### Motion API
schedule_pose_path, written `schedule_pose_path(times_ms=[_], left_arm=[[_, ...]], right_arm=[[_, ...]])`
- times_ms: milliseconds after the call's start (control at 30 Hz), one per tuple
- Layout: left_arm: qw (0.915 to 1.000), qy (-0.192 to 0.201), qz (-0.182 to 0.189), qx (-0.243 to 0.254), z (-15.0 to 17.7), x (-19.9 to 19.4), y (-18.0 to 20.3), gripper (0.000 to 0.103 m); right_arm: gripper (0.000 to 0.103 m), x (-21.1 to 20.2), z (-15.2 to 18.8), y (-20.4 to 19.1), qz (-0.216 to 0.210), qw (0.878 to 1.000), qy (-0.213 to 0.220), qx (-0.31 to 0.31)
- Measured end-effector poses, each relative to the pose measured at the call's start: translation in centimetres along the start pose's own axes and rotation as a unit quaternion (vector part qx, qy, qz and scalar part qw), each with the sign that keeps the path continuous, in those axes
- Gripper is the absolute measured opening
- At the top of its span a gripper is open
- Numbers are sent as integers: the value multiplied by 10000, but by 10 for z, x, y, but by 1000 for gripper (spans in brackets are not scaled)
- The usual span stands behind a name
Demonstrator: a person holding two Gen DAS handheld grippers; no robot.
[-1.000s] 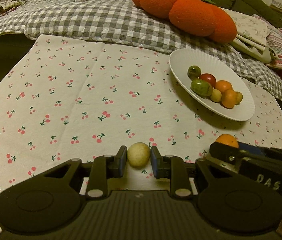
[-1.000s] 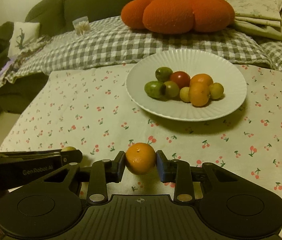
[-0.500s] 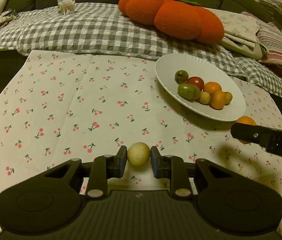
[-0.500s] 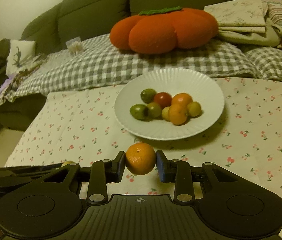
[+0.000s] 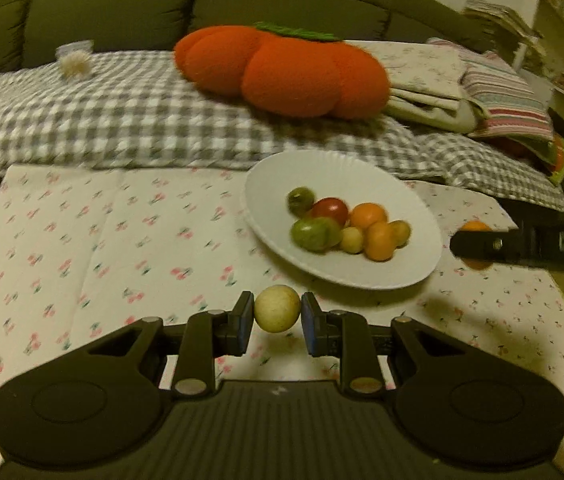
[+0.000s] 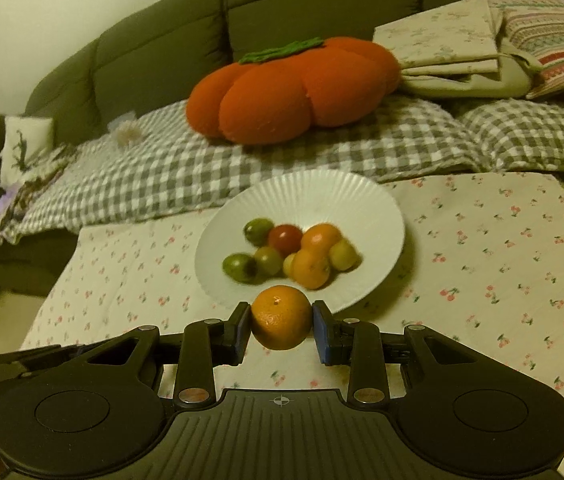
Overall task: Organize fruits
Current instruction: 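Carry the pale fruit and orange over the plate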
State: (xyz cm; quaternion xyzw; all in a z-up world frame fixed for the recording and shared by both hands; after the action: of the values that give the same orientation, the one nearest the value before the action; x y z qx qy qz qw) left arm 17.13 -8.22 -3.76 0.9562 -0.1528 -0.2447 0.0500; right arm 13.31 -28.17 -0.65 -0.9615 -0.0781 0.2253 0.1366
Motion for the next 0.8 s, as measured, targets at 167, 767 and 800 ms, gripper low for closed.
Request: schedule_pose_path(times_ms=[167,767,800], left_arm=[[9991,54,392,162,-6,20,23,23],[9862,224,695,1484,-3,84,78,24],[9851,240,672,1563,-1,85,77,24]], right_arm=[[31,7,-17,23,139,9995,109,249],[31,76,-32,66,349,9986,-48,398],[31,81,-33,68,353,9986,-59,379]])
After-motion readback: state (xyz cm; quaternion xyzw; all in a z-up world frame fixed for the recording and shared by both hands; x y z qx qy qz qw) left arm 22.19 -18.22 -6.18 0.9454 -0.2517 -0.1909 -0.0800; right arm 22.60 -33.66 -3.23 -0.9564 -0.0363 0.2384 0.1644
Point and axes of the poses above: each gripper's, at about its wrist camera, not at the fingertips, and x roughly the way its jaws point, y to its right, z to its underside, the point moved 9 cm from there along x, roughly the way its jaws point, and after that the axes turned 14 degrees about y, right-handed, at the moved point
